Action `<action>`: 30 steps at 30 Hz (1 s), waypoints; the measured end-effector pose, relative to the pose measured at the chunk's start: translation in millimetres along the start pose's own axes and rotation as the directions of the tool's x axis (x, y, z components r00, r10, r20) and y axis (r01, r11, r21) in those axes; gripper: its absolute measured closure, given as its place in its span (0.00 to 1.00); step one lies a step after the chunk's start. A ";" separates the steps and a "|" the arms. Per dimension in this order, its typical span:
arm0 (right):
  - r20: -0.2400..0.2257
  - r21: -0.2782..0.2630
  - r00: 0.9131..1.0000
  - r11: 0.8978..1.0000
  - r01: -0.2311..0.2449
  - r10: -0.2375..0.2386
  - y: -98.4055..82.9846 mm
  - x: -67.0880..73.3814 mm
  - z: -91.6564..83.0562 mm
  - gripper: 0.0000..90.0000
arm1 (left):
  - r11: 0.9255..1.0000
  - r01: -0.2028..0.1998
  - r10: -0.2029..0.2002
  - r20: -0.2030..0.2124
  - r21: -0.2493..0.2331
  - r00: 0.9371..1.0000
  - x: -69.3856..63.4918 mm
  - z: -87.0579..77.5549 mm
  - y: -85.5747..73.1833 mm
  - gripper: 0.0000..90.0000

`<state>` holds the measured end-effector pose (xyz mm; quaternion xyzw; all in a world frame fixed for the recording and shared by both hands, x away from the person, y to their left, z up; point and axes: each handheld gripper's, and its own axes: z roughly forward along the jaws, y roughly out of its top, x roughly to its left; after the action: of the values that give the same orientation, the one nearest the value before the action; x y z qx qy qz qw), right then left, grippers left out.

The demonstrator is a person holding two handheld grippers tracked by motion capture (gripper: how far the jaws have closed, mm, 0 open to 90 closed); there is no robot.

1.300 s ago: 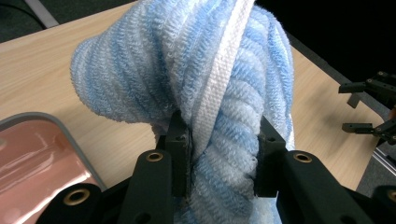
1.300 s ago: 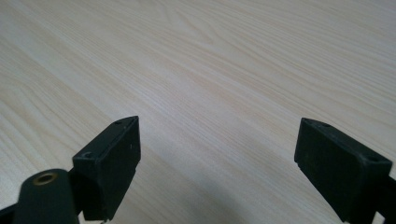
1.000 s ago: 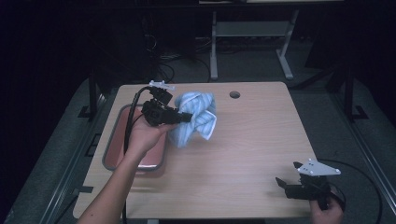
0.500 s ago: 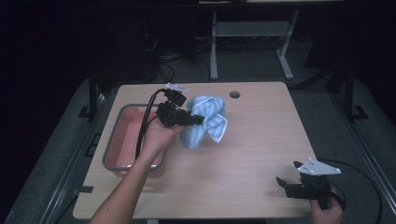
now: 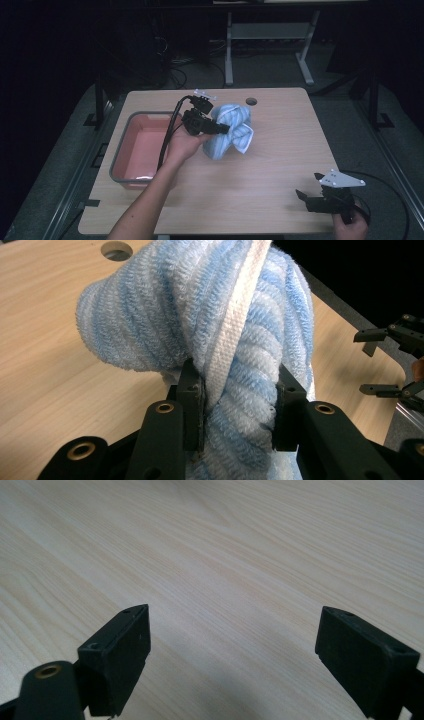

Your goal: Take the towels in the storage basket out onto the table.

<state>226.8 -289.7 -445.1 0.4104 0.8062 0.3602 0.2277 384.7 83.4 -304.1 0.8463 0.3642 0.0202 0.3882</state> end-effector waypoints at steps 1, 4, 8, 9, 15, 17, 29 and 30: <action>0.000 0.000 1.000 1.000 0.000 0.000 -0.1 0.1 0.0 0.15 | 1.000 0.006 -0.006 0.000 0.000 1.000 -0.9 2.5 0.5 0.73; -0.001 0.001 1.000 1.000 0.001 -0.001 0.3 0.3 -0.4 0.15 | 1.000 -0.001 0.001 0.006 0.008 1.000 -1.9 8.6 1.8 0.73; -0.002 0.002 1.000 1.000 0.000 0.000 0.8 0.8 -0.5 0.15 | 1.000 -0.006 0.006 0.013 0.018 1.000 -3.7 18.3 2.6 0.73; -0.001 0.002 1.000 1.000 -0.001 0.001 0.9 0.9 -0.3 0.15 | 1.000 0.002 -0.002 0.012 0.018 1.000 -4.6 21.2 2.4 0.73; -0.002 0.001 1.000 1.000 0.000 0.000 0.8 1.0 -0.5 0.15 | 1.000 0.006 -0.007 0.021 0.031 1.000 -4.5 36.2 1.2 0.73; -0.002 0.000 1.000 1.000 0.000 0.000 0.7 0.7 -0.6 0.15 | 0.999 0.001 -0.002 0.025 0.045 1.000 -4.3 41.4 0.3 0.73; -0.004 -0.004 1.000 1.000 0.011 -0.011 1.7 2.1 -0.1 0.15 | 0.997 0.019 -0.022 0.038 0.072 0.999 -7.2 64.7 -3.4 0.72; -0.003 -0.001 1.000 1.000 0.009 -0.009 1.9 2.5 -0.2 0.15 | 0.997 0.022 -0.025 0.038 0.072 0.999 -8.0 66.8 -3.9 0.72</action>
<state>226.2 -286.9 -443.7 0.4061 0.8081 0.3604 0.2284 397.7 37.1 -351.3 0.8554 0.3670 -0.0140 0.3651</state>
